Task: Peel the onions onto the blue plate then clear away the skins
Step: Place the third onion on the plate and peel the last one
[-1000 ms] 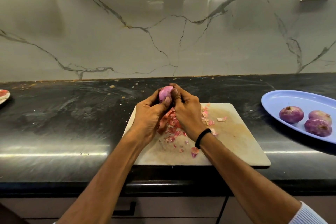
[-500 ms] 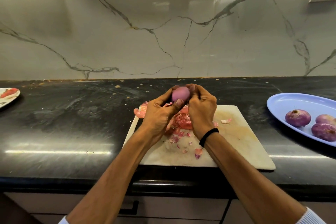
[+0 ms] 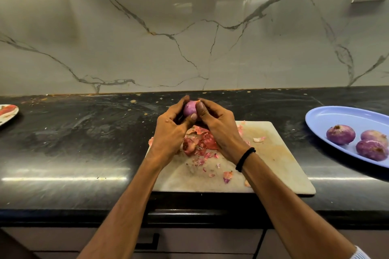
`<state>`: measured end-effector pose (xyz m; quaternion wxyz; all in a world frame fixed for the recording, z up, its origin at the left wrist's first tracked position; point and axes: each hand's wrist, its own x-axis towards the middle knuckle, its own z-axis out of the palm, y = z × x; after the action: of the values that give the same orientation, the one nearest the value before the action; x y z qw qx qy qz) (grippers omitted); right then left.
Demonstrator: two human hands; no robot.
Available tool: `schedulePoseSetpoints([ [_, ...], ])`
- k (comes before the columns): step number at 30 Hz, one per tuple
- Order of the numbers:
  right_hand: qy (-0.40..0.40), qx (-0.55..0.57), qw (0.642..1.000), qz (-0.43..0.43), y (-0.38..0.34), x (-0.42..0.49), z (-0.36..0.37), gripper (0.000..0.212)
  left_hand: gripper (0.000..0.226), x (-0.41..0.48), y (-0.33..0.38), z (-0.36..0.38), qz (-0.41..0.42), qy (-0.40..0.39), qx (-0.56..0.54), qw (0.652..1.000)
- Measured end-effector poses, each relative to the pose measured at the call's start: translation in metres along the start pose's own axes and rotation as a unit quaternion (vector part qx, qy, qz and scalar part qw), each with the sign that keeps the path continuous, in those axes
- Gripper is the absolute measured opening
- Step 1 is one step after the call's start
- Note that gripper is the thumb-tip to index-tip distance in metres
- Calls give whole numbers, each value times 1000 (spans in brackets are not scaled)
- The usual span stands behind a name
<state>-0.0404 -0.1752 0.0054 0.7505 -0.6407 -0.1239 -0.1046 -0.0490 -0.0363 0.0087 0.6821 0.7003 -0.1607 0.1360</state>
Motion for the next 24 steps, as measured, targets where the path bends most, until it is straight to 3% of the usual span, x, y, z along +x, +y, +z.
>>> schedulePoseSetpoints([
  [3,-13,-3,1000,14,-1,-1,-2,32,58,-1,-2,-6,38,-46,74,995],
  [7,28,6,999,32,-2,-2,-4,25,66,0,-7,-6,73,-70,169,981],
  [17,111,-54,992,-35,5,-6,-1,22,68,-2,-8,-2,76,-66,121,988],
  [24,189,-205,950,-143,4,-10,7,16,65,-3,-9,1,69,-72,113,989],
])
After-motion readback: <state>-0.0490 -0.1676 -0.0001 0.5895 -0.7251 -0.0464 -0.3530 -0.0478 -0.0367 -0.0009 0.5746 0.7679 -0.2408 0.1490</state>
